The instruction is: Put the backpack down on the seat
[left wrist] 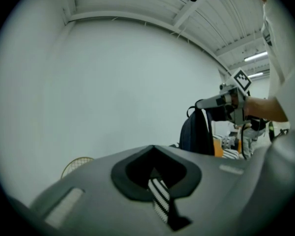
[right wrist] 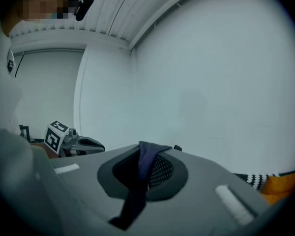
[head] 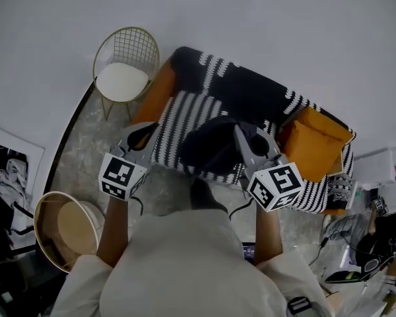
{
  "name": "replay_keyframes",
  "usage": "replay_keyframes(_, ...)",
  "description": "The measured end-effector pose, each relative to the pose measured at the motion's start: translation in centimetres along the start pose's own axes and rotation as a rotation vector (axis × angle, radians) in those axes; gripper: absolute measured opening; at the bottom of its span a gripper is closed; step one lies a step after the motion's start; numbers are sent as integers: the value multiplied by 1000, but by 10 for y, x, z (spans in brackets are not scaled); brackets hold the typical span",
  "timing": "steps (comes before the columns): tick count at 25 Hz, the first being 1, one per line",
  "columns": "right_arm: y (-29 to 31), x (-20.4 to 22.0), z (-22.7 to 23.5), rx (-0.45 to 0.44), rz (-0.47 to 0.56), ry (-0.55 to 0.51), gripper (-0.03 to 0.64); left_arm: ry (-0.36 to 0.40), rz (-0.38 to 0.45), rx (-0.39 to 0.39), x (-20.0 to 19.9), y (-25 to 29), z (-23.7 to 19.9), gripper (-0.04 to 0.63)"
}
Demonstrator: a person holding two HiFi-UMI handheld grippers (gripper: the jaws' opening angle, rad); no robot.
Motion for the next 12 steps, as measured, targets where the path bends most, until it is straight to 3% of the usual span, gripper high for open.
replay_keyframes(12,99,10,99,-38,-86,44,5,-6,-51,-23,1,107,-56,2)
Point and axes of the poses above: the fingertips, and each gripper's own axes: y forward along the fingers, z to its right, x out of its underside, the point moved 2 cm from there along -y, backward along the fingers, and after that the axes turned 3 degrees about y, right-handed, at the moved point
